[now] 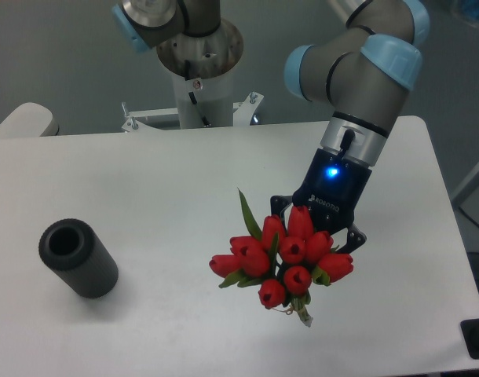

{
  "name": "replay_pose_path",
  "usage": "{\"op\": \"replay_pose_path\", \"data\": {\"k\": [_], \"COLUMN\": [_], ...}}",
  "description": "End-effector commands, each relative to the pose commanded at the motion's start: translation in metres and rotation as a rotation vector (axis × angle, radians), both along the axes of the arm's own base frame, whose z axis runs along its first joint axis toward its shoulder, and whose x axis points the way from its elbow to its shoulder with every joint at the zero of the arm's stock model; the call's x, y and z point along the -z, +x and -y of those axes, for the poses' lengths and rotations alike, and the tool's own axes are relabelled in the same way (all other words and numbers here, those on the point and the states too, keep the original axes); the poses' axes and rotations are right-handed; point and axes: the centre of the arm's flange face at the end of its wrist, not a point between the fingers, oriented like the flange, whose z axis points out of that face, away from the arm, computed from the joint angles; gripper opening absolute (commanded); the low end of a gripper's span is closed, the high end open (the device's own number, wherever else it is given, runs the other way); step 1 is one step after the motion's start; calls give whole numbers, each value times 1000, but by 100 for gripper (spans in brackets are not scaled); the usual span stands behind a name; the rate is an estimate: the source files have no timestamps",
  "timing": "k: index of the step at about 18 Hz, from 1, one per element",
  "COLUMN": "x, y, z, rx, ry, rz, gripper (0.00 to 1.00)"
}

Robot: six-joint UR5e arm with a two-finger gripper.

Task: Place the flowers on the table
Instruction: 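Hold the red tulip bouquet in the gripper above the table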

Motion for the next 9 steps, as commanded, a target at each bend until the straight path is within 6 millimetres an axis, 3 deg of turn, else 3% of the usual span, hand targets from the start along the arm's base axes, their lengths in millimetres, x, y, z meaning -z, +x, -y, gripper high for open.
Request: {"op": "replay_pose_path", "data": {"k": [9], "x": [3], "y": [-1], "z": [7], "rx": [9], "ry": [-72], "rz": [-122], "gripper": [33]}}
